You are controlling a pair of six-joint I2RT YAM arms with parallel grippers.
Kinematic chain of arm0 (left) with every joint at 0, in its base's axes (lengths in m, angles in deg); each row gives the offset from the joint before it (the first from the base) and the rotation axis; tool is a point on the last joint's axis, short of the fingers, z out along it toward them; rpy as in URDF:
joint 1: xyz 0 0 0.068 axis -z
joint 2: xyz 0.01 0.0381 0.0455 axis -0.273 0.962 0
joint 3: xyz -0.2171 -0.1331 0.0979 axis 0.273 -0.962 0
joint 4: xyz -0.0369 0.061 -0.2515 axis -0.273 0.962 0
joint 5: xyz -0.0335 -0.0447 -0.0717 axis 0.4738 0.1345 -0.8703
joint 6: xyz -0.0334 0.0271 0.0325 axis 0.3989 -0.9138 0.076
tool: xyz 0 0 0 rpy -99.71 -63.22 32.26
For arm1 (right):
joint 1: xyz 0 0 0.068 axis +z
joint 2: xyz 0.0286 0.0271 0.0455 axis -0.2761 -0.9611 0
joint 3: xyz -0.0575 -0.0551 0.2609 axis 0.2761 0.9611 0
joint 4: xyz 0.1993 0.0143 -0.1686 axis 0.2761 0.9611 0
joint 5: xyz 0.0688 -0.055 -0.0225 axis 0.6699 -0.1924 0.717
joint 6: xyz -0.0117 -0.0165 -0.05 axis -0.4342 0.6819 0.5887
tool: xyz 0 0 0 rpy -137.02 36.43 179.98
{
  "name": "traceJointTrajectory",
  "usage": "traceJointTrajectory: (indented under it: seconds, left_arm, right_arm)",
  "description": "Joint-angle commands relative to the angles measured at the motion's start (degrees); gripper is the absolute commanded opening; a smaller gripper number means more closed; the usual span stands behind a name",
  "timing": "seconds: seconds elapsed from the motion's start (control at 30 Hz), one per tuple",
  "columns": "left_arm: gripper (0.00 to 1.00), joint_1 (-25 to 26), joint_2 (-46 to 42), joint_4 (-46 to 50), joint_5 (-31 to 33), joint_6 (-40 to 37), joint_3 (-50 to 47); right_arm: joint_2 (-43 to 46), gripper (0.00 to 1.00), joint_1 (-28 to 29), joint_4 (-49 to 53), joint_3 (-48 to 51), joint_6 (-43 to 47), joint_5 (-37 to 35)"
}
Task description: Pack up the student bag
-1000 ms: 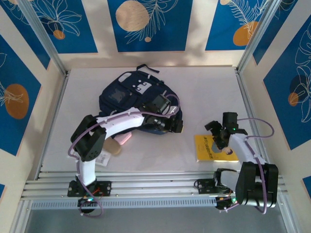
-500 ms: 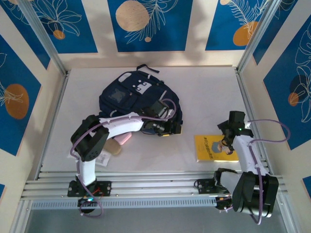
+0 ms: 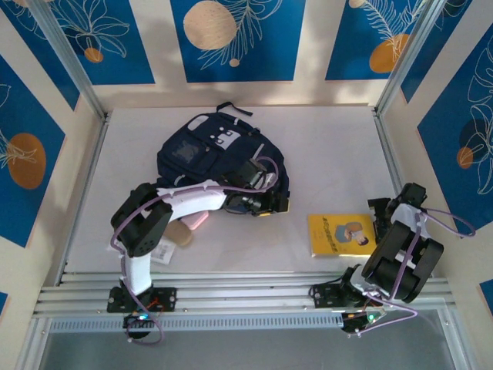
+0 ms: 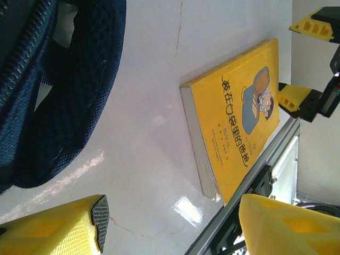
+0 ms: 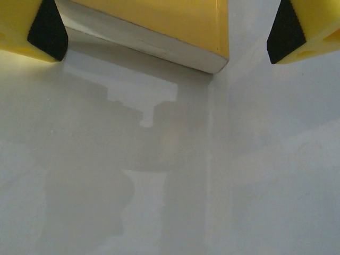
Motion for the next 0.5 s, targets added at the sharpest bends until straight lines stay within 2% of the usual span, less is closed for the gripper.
traceJointTrajectory:
  seconds: [0.0, 0.1, 0.27, 0.47]
  left_arm:
    - [0.66, 0.15, -1.35, 0.48, -1.45, -1.42, 0.22]
    - [0.67, 0.20, 0.46, 1.13, -2.80, -1.49, 1.71]
    - [0.67, 0.07, 5.07, -0.14, -8.86, 1.85, 2.91]
    - [0.67, 0.13, 4.85, 11.40, -2.06, -1.43, 3.30]
  right_arm:
    - [2.59, 0.97, 4.30, 0.40, 1.00, -0.71, 9.17]
    - [6.30, 0.96, 8.50, 2.05, 2.44, -1.86, 9.69]
    - [8.31, 0.96, 16.37, 7.29, 2.85, -2.03, 8.84]
    - [11.77, 0.96, 20.47, 11.76, 4.62, 0.02, 7.46]
